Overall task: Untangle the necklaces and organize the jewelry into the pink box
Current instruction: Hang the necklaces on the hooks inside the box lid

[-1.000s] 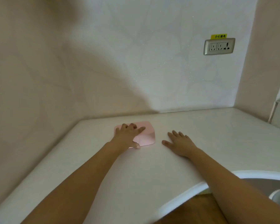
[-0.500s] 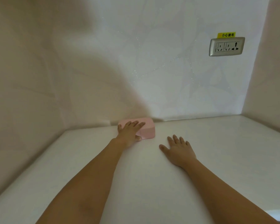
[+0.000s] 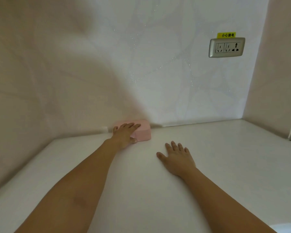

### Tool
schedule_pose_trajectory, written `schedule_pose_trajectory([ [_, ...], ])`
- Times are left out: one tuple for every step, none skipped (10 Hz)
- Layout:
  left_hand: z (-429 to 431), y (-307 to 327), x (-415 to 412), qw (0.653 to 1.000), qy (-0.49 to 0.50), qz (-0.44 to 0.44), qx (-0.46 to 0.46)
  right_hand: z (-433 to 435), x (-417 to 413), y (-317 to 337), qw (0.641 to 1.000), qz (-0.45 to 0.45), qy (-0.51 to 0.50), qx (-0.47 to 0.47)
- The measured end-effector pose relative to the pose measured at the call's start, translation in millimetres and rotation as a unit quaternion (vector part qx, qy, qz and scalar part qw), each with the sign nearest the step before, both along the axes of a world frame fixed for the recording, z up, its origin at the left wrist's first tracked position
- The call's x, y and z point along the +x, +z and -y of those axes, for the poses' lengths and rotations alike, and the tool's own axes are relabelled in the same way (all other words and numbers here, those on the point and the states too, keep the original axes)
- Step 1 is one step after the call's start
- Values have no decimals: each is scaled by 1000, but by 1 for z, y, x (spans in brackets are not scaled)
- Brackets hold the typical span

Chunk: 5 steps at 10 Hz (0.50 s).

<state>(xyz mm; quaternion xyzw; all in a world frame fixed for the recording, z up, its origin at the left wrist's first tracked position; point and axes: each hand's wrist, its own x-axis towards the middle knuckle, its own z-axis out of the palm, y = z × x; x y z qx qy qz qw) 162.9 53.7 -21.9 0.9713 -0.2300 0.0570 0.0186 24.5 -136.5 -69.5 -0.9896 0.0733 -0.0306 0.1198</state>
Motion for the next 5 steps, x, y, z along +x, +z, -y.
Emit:
schedule_pose_trajectory([
  [3,3,-8,999,15,-37,-6,2,3,0,1000,20,3,13],
  [8,7,-21,997,32,-66,-10,5,5,0,999,43,7,13],
  [-1,14,-43,993,24,-97,-59,3,-2,7,999,31,12,12],
  [-25,17,-67,979,4,-142,-148,-6,-10,10,1000,13,11,7],
  [-50,38,-95,980,17,-111,-165,-16,-22,34,998,-41,24,28],
])
